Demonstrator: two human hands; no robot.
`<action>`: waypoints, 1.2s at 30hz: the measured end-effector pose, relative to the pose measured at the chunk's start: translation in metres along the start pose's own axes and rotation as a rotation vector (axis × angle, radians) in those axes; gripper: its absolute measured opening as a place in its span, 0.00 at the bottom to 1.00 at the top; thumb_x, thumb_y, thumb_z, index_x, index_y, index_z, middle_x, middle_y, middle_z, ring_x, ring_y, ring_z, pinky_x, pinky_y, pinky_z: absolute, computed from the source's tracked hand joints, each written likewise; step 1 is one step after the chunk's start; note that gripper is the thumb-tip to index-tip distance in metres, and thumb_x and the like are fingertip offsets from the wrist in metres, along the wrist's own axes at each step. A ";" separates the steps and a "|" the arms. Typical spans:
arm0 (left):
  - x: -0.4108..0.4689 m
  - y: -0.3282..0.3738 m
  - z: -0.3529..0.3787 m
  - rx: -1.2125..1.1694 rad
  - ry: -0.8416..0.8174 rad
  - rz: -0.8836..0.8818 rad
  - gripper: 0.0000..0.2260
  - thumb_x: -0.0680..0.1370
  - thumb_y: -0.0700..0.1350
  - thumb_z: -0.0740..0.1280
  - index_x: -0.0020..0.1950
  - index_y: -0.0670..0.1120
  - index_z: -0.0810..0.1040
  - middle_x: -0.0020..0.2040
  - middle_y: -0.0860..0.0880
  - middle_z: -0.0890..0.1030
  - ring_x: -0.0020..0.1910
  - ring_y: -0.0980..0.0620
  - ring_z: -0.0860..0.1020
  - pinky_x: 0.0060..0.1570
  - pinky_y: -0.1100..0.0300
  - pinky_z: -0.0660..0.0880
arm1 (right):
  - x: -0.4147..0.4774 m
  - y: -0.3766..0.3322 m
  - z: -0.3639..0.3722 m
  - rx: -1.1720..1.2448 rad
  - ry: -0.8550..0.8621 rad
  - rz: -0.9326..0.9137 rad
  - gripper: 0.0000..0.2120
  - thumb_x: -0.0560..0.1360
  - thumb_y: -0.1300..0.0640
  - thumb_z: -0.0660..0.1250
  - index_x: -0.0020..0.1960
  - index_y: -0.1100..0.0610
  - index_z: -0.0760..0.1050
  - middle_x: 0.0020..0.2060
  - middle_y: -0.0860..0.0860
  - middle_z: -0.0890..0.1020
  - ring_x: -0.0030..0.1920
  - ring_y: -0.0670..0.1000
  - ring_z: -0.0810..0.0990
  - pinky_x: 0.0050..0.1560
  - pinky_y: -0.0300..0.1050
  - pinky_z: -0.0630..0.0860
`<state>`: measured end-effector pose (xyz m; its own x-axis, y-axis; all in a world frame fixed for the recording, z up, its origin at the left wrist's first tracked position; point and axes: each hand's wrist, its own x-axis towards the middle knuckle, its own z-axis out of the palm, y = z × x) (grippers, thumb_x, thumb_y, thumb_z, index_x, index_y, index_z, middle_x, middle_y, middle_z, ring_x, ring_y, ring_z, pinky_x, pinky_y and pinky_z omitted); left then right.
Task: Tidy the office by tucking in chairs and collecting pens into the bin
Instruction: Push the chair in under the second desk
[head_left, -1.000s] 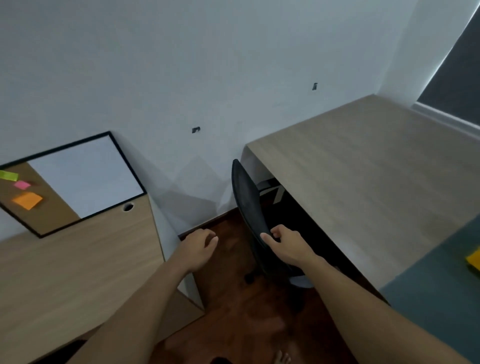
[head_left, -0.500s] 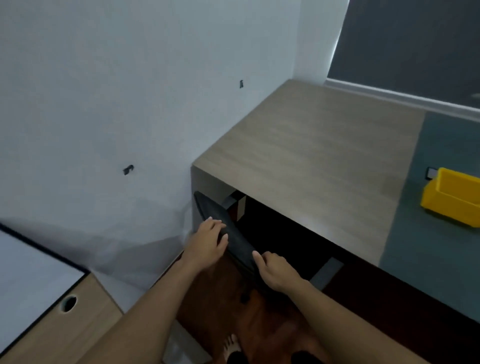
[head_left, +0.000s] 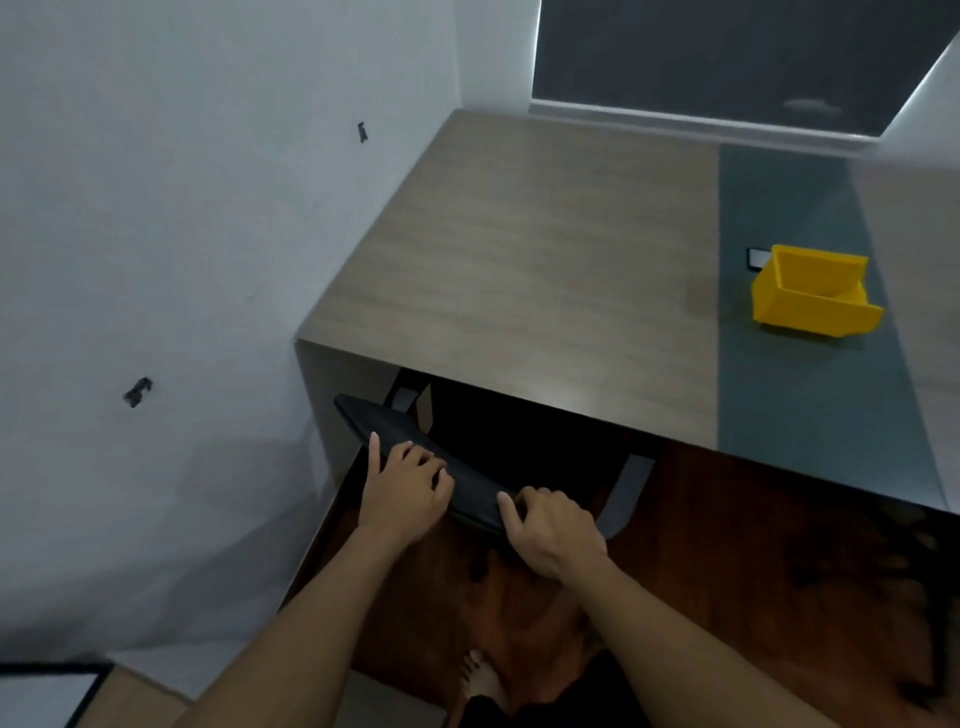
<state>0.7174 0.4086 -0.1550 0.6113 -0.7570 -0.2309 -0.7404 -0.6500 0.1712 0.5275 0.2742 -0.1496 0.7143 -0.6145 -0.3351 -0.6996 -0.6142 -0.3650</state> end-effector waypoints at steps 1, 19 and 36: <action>0.002 0.000 -0.001 -0.004 0.004 0.004 0.25 0.84 0.58 0.50 0.67 0.56 0.83 0.70 0.56 0.79 0.79 0.51 0.66 0.82 0.36 0.34 | 0.002 0.000 -0.001 -0.001 -0.001 0.002 0.35 0.79 0.27 0.43 0.58 0.50 0.78 0.50 0.51 0.82 0.50 0.55 0.81 0.49 0.55 0.78; 0.036 0.017 -0.016 -0.044 -0.102 0.014 0.24 0.86 0.61 0.47 0.74 0.60 0.76 0.76 0.53 0.73 0.82 0.49 0.59 0.77 0.36 0.25 | 0.041 0.019 -0.030 -0.036 0.013 -0.003 0.33 0.77 0.27 0.46 0.56 0.48 0.80 0.47 0.50 0.83 0.47 0.56 0.82 0.49 0.54 0.81; 0.075 0.020 -0.027 -0.041 -0.124 -0.031 0.24 0.86 0.63 0.48 0.76 0.61 0.74 0.77 0.56 0.71 0.83 0.51 0.58 0.79 0.35 0.27 | 0.092 0.027 -0.051 -0.041 0.008 -0.077 0.33 0.79 0.30 0.47 0.57 0.51 0.80 0.52 0.52 0.83 0.51 0.57 0.82 0.52 0.55 0.78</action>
<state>0.7561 0.3376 -0.1431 0.5922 -0.7245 -0.3526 -0.7082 -0.6768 0.2010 0.5731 0.1757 -0.1456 0.7659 -0.5686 -0.3003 -0.6430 -0.6793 -0.3537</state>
